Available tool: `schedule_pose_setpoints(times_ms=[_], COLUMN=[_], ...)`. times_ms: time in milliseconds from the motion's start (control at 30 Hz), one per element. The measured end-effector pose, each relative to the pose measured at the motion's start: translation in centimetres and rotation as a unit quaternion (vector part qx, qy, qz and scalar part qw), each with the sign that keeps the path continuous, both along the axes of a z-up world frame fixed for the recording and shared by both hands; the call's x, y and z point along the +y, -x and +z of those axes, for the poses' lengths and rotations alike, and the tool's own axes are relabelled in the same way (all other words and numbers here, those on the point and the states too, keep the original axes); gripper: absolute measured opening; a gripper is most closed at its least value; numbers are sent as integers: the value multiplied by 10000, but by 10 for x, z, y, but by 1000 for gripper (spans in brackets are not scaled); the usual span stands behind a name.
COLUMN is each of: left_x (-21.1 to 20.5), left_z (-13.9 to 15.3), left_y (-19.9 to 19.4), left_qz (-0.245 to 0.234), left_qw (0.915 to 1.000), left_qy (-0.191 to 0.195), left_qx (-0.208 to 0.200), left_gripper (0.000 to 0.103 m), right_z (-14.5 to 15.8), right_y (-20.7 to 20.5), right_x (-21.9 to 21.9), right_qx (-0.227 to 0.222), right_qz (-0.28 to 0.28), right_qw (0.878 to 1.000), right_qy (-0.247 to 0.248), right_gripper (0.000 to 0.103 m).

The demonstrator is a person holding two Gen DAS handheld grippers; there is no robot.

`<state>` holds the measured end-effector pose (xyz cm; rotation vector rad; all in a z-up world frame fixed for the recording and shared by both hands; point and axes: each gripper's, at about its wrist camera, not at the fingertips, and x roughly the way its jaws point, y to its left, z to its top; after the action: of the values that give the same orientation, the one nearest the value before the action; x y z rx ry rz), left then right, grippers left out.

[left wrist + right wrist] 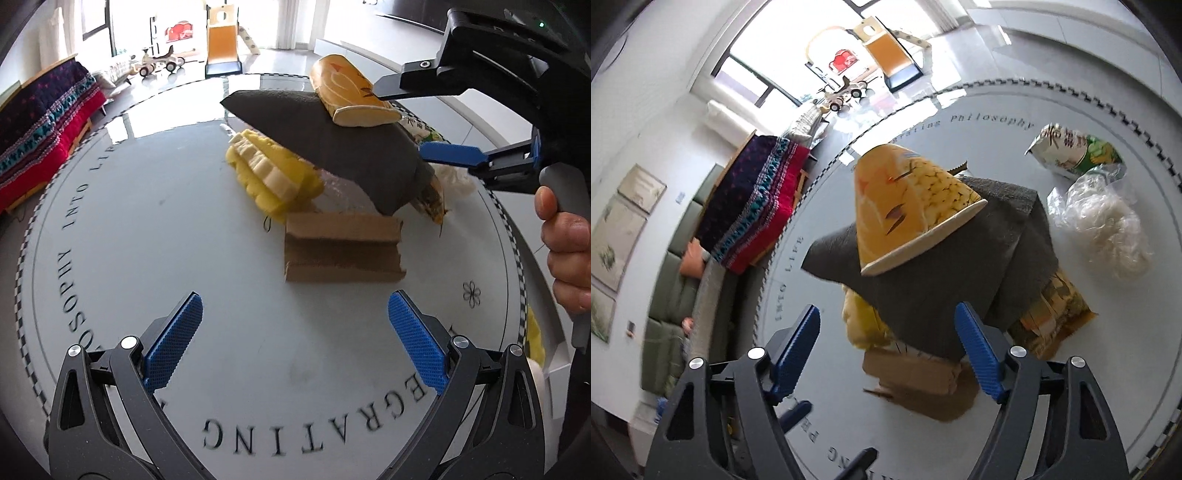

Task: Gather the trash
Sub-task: 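Grasp the yellow paper cup rim with the right tool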

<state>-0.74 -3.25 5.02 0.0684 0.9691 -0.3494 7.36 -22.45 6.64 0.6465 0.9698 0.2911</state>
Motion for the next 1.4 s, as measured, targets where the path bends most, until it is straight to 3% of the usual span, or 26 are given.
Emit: schedule_pose_setpoints(times_ms=[333,600,667,700,900,1067,1167,1233,1400], left_x=[-2,-3,-3,-3,-15,-36,-50,-62,-85], left_z=[-10,-14,-14,-14,-6,1,4,0,-15], left_y=[-15,-16,-16,-16,-15,-14,-12,-10,-14], left_qz=[-46,-43,-44,-40,-258,-724,-1124,-1625,-2786], left_qw=[9999,9999,9999,9999,9993,9962,9896,9807,9503], left_qy=[-80,-103,-116,-122,-245,-383,-661,-881,-1350], left_qx=[69,92,104,106,-68,-282,-610,-639,-342], left_gripper=[97,97,97,97,97,97,97,97,96], right_z=[-1,-6,-8,-9,15,31,35,37,39], right_y=[-37,-51,-56,-58,-47,-39,-30,-25,-17], right_x=[3,2,-2,-3,-3,-3,-8,-10,-23], right_qx=[-66,-67,-86,-114,-455,-353,-253,-210,-118], right_qz=[-130,-440,-612,-592,-475,-276,-152,-67,91], right_qw=[9984,9945,9920,9915,9960,9990,9995,9996,9995], right_qy=[-553,-948,-1100,-1153,-602,-77,97,187,281], right_gripper=[59,56,32,6,3,3,3,3,3])
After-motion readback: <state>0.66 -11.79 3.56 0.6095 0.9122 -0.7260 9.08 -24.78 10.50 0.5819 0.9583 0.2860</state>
